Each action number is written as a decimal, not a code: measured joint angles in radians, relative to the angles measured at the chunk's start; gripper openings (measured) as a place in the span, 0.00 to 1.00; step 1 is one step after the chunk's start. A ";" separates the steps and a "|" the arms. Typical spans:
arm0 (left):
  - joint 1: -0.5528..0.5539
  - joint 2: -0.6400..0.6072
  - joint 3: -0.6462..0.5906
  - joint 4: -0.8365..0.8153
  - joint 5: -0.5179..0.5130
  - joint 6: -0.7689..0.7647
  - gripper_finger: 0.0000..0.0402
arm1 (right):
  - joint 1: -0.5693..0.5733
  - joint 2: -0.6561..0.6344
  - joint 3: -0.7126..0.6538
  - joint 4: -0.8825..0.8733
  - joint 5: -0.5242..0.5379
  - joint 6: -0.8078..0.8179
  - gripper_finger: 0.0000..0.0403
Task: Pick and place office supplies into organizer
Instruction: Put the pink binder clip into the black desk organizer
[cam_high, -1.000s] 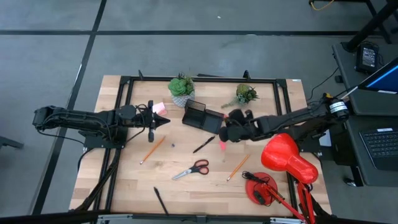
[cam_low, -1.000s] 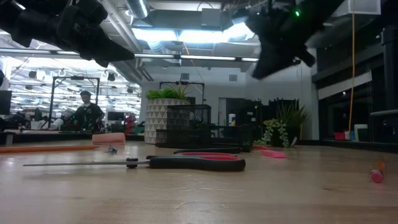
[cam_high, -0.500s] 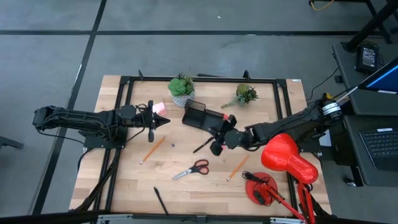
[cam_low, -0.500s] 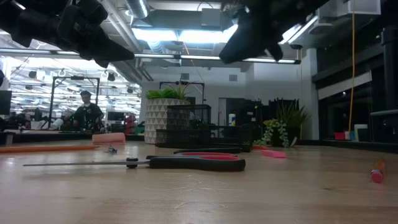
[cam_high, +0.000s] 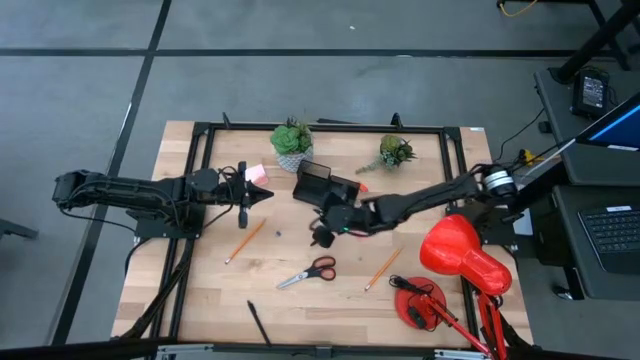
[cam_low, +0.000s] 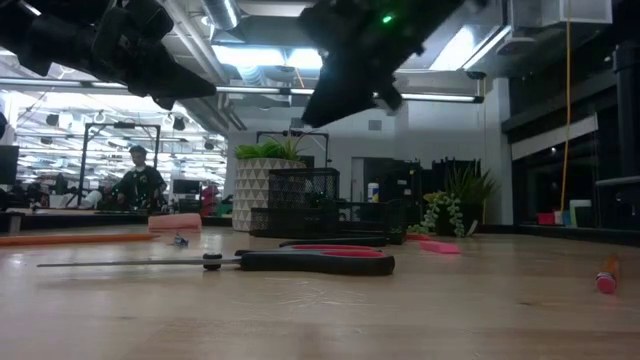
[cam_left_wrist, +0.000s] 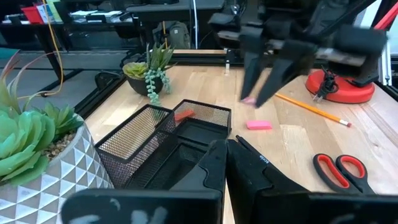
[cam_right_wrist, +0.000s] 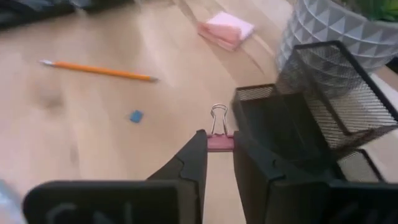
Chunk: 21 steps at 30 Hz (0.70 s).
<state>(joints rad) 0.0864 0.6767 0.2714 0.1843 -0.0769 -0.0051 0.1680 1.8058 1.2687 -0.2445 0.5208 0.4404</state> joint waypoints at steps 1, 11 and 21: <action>0.000 0.000 0.000 0.000 0.000 0.000 0.01 | -0.009 0.021 0.032 -0.034 0.001 0.000 0.17; 0.000 0.000 0.000 0.000 0.000 0.000 0.01 | -0.083 0.178 0.208 -0.088 -0.002 -0.056 0.17; 0.000 0.000 0.000 0.000 0.000 0.000 0.01 | -0.113 0.225 0.208 -0.090 -0.001 -0.052 0.17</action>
<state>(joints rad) 0.0865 0.6767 0.2710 0.1838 -0.0772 -0.0051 0.0551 2.0309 1.4769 -0.3349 0.5197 0.3887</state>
